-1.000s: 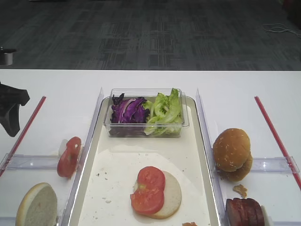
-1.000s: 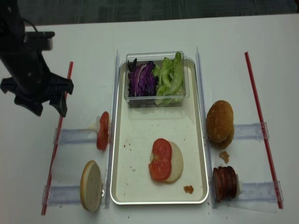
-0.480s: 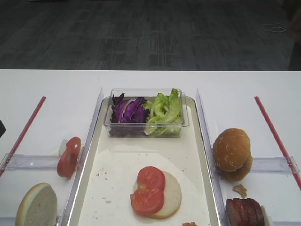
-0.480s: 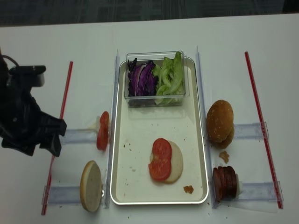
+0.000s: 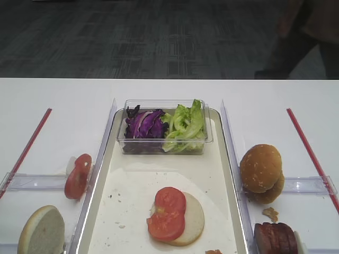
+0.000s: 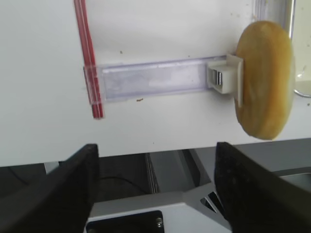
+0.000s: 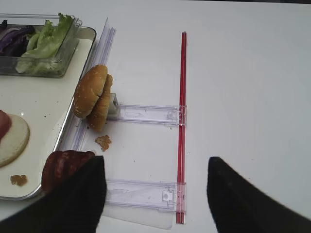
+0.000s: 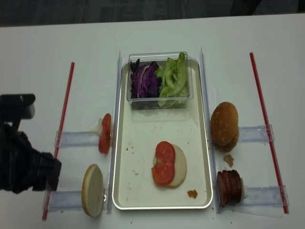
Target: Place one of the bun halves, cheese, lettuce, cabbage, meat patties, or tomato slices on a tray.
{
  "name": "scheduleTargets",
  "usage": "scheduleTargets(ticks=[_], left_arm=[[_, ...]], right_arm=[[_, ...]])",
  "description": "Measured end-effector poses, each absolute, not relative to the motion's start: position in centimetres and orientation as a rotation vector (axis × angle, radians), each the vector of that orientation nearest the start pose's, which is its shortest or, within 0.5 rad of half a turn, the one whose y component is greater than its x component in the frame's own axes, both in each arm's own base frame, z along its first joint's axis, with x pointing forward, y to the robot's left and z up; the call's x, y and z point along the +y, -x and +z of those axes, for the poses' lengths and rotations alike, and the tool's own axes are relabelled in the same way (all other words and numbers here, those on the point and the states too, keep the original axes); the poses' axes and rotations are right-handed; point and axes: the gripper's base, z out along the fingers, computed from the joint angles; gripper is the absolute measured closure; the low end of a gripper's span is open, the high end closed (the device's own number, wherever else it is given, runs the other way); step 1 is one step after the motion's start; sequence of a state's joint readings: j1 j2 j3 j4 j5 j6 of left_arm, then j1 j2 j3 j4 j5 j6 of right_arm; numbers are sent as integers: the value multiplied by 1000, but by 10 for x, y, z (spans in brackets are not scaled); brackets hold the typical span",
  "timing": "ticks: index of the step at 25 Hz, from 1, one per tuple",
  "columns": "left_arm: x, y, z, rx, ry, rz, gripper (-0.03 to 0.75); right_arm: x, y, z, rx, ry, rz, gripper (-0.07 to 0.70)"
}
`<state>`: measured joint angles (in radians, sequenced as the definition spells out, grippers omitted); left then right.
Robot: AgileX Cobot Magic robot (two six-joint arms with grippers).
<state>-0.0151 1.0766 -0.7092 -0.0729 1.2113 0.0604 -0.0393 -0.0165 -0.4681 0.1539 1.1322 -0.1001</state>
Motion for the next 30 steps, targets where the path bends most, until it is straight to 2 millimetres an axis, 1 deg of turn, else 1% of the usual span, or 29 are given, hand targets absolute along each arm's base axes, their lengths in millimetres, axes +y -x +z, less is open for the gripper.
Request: scheduleTargets(ticks=[8,13,17,22,30], left_arm=[[-8,-121,242,2983,-77,-102,247],[-8,-102,232,2958,-73,-104,246],[-8,-96,232,2911,-66,-105,247],[-8,-93,236,2873,-66,-104,247],[-8,-77,246,2747,-70,-99,247]], right_arm=[[13,7,264,2121,77,104,164],[13,7,264,2121,77,104,164],[13,7,264,2121,77,104,164],[13,7,264,2121,77,104,164],[13,7,264,2121,77,104,164]])
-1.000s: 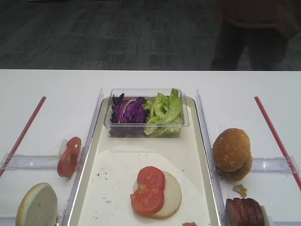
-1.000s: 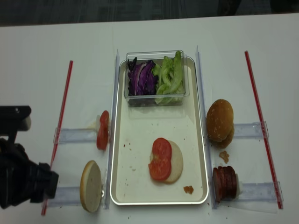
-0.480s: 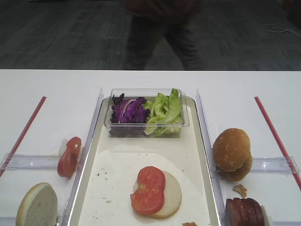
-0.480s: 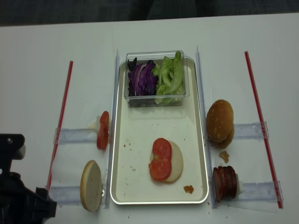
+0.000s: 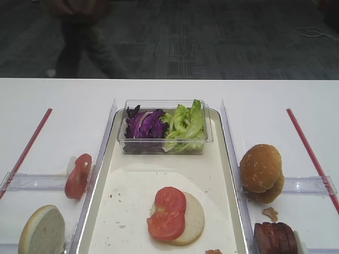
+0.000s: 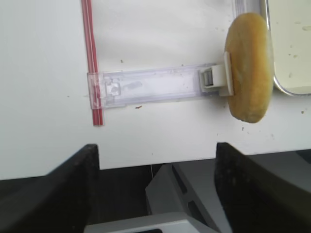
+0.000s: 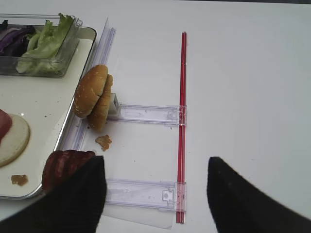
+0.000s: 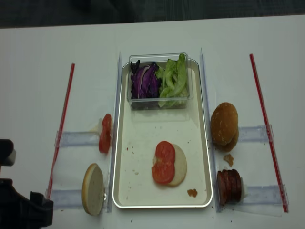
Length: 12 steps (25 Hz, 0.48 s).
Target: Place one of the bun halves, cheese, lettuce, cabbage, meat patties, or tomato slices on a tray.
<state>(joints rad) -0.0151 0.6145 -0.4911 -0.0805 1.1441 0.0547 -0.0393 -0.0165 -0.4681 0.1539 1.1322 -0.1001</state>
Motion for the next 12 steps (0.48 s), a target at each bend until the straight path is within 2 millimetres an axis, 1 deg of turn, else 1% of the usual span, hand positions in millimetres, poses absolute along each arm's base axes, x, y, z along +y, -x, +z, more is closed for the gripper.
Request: scheduleTargets(ticks=[12], left_arm=[[-9,-62,254,2639,-97,-103,247]], right_arm=[[13,7,264,2121,77,104,164]])
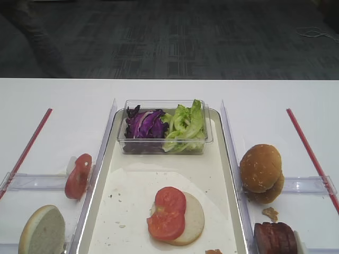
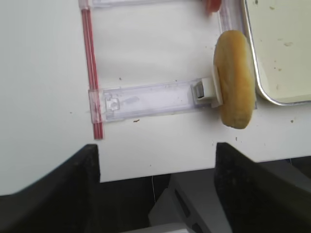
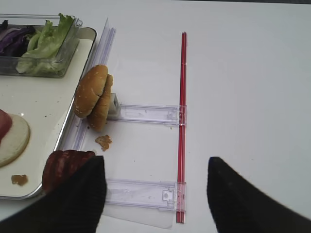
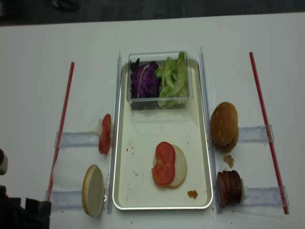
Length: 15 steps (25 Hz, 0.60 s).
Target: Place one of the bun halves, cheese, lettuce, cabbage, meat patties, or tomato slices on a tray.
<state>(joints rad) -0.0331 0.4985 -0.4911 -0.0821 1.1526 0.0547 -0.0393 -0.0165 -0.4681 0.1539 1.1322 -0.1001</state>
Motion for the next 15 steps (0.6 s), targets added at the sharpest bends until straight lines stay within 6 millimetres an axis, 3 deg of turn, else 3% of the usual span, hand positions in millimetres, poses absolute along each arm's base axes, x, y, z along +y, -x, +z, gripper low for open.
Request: scheduleTargets(ticks=[15], left_arm=[[-8,-27,264,2403,-99,-97,247]], right_arm=[[13,7,264,2121,77,104,164]])
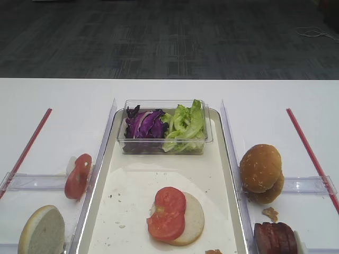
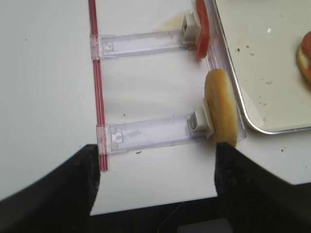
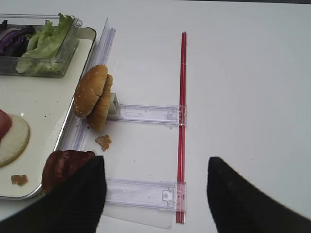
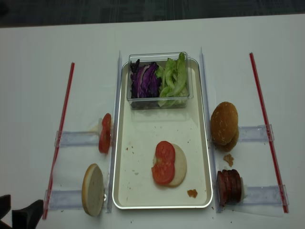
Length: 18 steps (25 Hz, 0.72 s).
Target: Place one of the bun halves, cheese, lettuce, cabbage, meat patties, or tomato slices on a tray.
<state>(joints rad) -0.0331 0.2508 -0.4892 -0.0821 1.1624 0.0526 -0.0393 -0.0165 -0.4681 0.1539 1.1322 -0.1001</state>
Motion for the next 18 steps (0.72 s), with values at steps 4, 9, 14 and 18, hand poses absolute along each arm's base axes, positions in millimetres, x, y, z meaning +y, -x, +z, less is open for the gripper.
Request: scheduleTargets(ticks=[4,9,14,18], left_arm=[[-7,-15,266,2321,-100,-92,247],[-7,1,266,2216,-101,-86,247],[-5,11,265,2155,-100,-66,247],[-4,12,265,2153,-99,-57,247]], right_arm=[[13,7,264,2121,77,104,164],[13,7,264,2121,74,106,164],[13,7,264,2121,74,106,164],[13,7,264,2121,74,106,164]])
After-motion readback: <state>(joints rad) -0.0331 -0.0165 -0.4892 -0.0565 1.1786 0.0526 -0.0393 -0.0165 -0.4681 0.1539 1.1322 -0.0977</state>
